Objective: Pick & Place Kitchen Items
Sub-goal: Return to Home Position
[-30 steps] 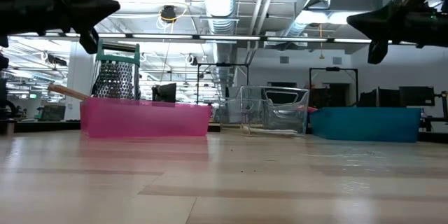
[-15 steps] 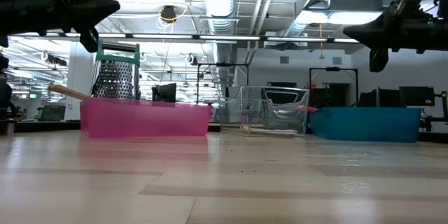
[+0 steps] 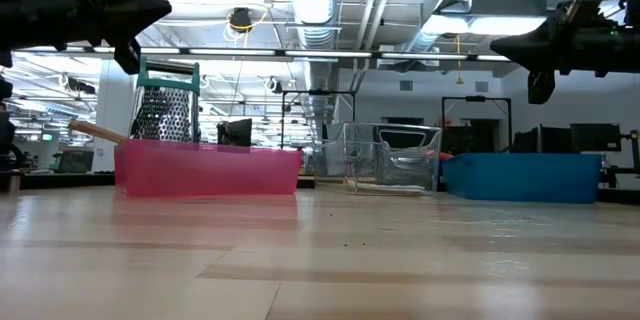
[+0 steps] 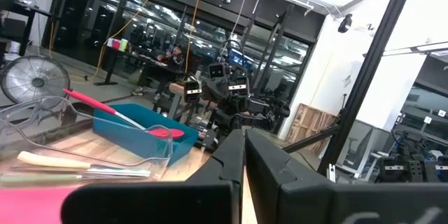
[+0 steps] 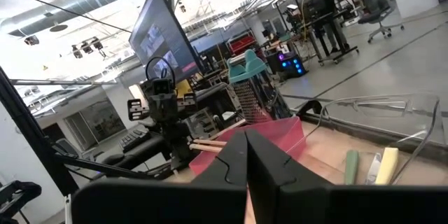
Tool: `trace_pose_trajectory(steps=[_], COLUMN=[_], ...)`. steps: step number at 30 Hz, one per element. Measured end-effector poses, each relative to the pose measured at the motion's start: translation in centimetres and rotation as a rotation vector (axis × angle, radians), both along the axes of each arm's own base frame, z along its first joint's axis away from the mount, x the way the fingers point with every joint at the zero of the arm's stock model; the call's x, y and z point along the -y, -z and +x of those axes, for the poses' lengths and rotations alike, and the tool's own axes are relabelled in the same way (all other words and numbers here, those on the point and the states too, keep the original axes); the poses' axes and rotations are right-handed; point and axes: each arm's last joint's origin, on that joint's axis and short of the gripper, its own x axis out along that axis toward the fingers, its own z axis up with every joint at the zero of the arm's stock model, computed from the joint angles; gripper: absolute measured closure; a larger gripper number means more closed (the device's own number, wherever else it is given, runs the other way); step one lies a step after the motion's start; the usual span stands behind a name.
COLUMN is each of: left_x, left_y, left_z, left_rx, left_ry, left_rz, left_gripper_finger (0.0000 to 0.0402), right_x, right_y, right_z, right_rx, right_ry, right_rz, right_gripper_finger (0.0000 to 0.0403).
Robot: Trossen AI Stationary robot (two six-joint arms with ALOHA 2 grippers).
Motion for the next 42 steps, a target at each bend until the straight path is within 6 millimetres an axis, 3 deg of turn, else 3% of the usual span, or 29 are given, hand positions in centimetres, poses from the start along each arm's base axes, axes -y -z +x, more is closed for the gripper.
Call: trace_pose_trajectory(steps=[42], left_x=[0.0], left_y=[-0.02], left_z=[0.0], left_rx=[0.002], left_ry=[0.0], left_rz=[0.0], left_gripper_finger=[0.0398], right_x=[0.01], right_y=[0.03], right_z=[0.0], right_rx=[-0.001], right_ry=[0.0], right_rz=[0.0], right_gripper_finger=[0.0403])
